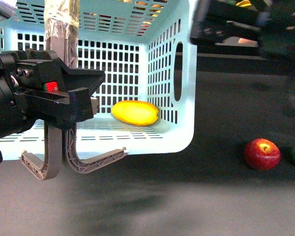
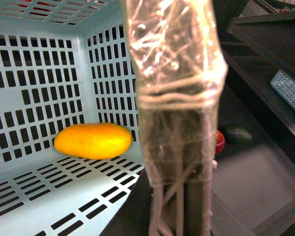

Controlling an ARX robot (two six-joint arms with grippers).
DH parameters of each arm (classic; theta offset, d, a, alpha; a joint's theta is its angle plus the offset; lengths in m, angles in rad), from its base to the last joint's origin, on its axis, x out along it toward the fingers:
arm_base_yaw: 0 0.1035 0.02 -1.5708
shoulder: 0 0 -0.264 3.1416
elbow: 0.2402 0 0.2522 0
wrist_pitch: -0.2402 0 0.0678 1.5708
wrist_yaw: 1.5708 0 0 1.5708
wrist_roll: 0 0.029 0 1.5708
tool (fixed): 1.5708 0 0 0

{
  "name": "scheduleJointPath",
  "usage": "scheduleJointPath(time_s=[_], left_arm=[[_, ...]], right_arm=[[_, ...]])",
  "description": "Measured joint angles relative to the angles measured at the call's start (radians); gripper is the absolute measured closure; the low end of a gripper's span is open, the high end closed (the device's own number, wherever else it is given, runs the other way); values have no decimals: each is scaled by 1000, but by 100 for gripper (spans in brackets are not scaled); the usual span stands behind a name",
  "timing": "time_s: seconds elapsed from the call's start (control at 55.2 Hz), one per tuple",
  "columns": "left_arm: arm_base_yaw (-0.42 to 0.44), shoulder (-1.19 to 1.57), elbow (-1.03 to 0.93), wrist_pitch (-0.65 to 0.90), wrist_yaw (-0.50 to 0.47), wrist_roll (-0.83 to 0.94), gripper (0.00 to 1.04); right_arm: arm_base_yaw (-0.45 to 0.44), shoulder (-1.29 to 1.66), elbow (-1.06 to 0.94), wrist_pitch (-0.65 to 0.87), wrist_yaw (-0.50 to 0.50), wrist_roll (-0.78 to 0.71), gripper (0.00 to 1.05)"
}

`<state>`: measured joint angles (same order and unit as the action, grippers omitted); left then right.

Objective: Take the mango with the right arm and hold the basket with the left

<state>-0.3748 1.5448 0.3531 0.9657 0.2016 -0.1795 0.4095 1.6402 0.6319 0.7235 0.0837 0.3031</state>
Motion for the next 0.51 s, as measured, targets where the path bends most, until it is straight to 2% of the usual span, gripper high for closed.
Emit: scheduleJointPath(time_s=[0.236,0.507], left_arm=[[0,0,0,0,3,-1,96],[0,0,0,0,7,0,96]], right_arm=[[-110,-378,-249,-150,37,-2,8],[-181,-947,-428,-528,68,25,8]])
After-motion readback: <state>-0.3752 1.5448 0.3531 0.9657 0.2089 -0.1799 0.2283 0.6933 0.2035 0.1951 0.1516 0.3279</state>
